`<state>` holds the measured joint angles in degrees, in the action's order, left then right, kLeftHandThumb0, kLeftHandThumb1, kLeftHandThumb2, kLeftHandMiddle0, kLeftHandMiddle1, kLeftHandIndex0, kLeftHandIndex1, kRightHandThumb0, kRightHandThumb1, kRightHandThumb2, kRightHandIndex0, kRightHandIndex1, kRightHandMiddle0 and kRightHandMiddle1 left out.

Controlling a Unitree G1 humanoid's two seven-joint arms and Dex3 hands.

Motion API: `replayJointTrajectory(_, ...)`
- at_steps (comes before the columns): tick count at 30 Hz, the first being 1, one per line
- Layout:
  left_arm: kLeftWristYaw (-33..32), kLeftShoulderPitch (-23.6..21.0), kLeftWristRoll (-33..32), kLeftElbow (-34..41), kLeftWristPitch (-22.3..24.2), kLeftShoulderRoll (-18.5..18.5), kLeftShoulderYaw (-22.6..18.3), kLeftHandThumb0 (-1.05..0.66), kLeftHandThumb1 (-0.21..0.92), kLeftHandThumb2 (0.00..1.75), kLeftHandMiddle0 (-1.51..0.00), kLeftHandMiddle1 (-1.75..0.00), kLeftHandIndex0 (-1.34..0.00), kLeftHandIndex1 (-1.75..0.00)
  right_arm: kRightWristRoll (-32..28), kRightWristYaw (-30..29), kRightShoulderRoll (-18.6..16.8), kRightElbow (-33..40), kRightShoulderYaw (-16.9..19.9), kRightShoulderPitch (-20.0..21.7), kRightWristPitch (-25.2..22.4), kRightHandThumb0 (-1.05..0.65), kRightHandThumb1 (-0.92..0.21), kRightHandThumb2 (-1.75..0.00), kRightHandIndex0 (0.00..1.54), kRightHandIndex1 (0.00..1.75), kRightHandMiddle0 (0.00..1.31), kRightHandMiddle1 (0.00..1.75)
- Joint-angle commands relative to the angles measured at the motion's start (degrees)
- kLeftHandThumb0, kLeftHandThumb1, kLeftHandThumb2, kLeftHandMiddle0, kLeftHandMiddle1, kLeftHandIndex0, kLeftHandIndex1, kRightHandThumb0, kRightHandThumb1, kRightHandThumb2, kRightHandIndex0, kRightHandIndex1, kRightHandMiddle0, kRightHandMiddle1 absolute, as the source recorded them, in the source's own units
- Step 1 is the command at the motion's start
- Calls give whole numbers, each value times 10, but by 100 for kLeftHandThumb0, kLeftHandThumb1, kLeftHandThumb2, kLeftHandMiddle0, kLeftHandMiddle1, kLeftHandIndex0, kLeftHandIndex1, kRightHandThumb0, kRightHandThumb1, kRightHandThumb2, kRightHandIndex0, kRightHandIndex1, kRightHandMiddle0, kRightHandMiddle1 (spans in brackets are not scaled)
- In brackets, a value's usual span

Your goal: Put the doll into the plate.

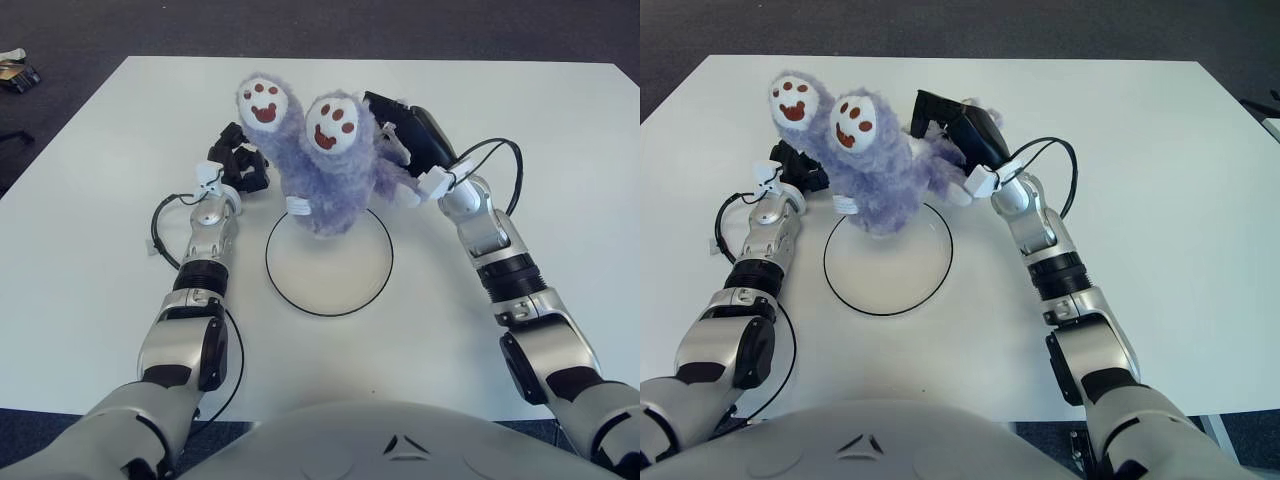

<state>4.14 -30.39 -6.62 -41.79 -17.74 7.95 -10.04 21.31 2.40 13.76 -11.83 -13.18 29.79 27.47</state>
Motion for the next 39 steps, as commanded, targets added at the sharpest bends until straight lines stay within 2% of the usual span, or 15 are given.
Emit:
replayJointTrajectory(1,25,33,-15,10,18,-13,3,-1,31,132,-65,-169,-37,-175,0,3,0,23,2,-10,3,0,2,-164,92,158,63,175)
replayJointTrajectory(15,89,47,-35,25,-4,-16,5,-1,30,133,-69,-168,-36,-175,-22,43,-2,57,0,-37,0,0,1,-164,91,159,63,175)
replayJointTrajectory(23,95,47,-36,20,-5,-20,4,-1,31,133,-68,-168,-35,-175,-70,90,-7,70,-4,-50,-1,0,1,-164,91,158,63,175)
replayJointTrajectory(29,100,45,-37,13,-4,-18,2,-1,31,133,-68,-169,-35,-175,-40,85,-3,80,-8,-61,10,0,2,-165,92,158,64,175)
replayJointTrajectory(39,114,35,-40,-16,-21,-16,0,-1,31,132,-68,-169,-35,-175,-18,91,2,119,-11,-82,-3,0,6,-170,94,160,67,175)
